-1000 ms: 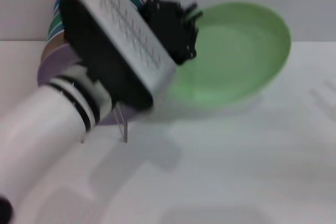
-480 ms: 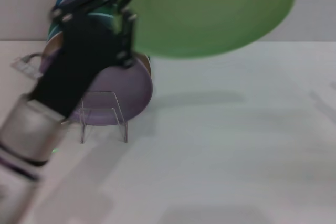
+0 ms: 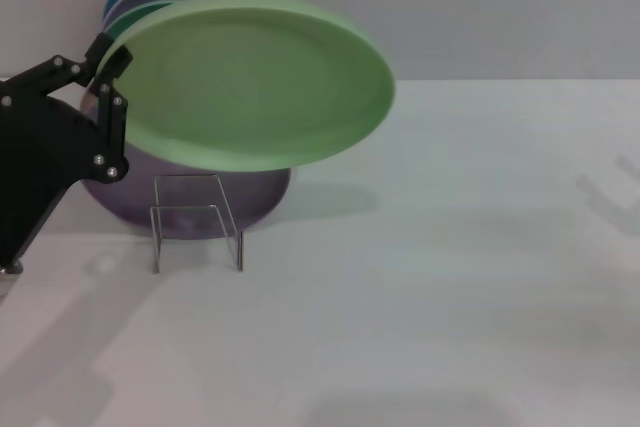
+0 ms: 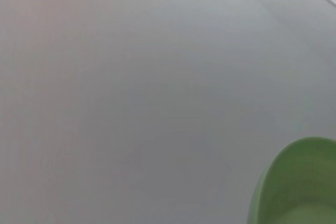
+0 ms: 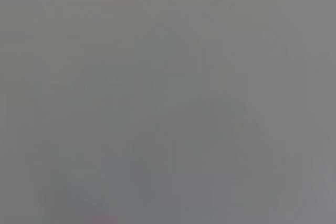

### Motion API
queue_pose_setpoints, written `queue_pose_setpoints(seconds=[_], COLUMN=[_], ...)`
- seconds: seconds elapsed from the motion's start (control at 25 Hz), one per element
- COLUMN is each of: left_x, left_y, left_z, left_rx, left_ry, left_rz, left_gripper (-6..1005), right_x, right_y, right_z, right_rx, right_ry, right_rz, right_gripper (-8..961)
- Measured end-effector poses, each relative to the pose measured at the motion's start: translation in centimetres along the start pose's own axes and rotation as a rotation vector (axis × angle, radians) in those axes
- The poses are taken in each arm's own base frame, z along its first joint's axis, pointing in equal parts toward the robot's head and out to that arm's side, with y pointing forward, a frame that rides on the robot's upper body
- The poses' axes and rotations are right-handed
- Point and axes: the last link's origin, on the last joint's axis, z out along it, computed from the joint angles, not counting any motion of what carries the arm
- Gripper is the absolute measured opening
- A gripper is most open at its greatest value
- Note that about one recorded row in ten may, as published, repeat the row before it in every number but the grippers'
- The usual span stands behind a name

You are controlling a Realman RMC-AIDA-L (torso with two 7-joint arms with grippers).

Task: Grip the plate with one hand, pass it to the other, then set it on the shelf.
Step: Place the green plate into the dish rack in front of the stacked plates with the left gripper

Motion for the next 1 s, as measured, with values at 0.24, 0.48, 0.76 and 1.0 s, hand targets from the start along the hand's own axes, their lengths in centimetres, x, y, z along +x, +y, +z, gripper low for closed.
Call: queue_pose_setpoints(seconds=[0.24,0.48,0.76,1.0], left_x=[-0.7,-1.4,-1.9,-2.7], left_y=[-0.3,-0.5,-0.3,0.1], left_z=[-0.4,-0.8,-1.5,-1.7], left_rx=[0.006,-0.013,-0.016,0.028], left_ry=[-0.049,-0.098,-0.146,-0.209], left_rz=[0.024,0.034,0.031,0.020], left_gripper=[68,76,85,93], right_x=[0.3,0.3,0.3,0.3], right_y=[0.5,0.9,1.0,1.0], right_z=[0.3,0.4,0.3,0.4], right_rx=[-0.036,-0.058,-0.063,-0.068], right_ry=[0.016,0.015,0.014,0.015], right_rz=[-0.020,-0.035,-0.048,-0.050], right_gripper=[845,845,845,845])
